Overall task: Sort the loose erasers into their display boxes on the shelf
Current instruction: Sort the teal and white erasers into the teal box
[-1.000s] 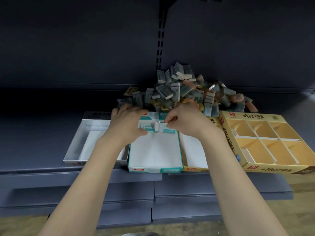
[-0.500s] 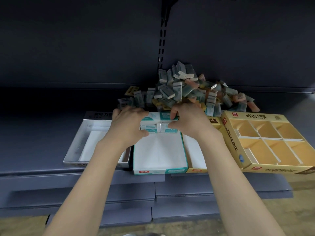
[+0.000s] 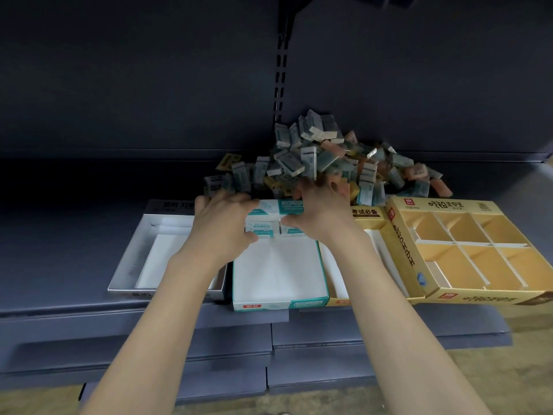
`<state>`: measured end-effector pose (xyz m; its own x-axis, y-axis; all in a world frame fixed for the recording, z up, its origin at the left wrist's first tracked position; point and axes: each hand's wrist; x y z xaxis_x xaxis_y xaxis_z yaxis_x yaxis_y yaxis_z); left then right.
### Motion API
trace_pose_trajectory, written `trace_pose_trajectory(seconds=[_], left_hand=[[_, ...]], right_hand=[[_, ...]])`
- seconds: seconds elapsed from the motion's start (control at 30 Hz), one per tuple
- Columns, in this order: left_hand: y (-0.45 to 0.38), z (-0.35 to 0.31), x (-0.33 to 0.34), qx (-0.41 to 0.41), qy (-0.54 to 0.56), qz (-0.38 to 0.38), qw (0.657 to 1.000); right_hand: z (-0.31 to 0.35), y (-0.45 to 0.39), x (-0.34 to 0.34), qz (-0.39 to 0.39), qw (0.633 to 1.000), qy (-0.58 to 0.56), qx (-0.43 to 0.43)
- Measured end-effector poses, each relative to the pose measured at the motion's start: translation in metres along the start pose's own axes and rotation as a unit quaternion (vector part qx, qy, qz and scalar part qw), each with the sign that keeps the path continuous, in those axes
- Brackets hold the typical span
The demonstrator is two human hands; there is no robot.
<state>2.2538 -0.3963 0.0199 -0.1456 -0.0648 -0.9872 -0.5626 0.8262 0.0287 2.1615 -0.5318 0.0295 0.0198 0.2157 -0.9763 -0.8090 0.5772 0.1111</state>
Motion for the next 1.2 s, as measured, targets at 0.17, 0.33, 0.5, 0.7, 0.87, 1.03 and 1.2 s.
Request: trace_pose_trajectory(seconds=[0.17,0.33,0.5,0.7,0.87,1.03,1.2], left_hand=[[0.001,-0.001,-0.001,0.003,-0.001,0.007,1.0],[-0.004,-0.004,-0.005,0.001,0.015,-0.006,1.0],[-0.022,-0.015,-0.017,0.031,0.022,-0.067,0.997],[-0.061,-0.034,-0.028,0.104,0.012,-0.128,0.986],[-0.107,-0.046,-0.049,0.188,-0.077,-0.127,0.971],[-0.143,-0.047,-0.071,0.209,-0.247,-0.071,0.944],[-0.155,-0.052,-0.075,0.217,-0.314,-0.005,0.924]], right_hand=[[-0.004,0.003,-0.004,0.006,0.999,-0.02,-0.026],[-0.012,0.009,-0.003,-0.028,0.996,-0.06,-0.062],[-0.029,0.009,-0.005,-0.097,0.99,-0.064,-0.08],[-0.057,0.011,-0.017,-0.14,0.985,0.008,-0.104],[-0.078,0.012,-0.022,-0.161,0.979,0.035,-0.123],[-0.099,0.011,-0.027,-0.155,0.979,0.062,-0.119],[-0.111,0.005,-0.033,-0.19,0.971,0.062,-0.129]])
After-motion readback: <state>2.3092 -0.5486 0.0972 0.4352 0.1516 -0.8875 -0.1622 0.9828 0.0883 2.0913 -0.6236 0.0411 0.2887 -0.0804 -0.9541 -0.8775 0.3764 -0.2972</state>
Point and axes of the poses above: each hand's wrist, its own y-axis away from the middle knuckle, its own x-axis out of the palm, z = x × y, and after that the axes turned 8 degrees about z, right-handed
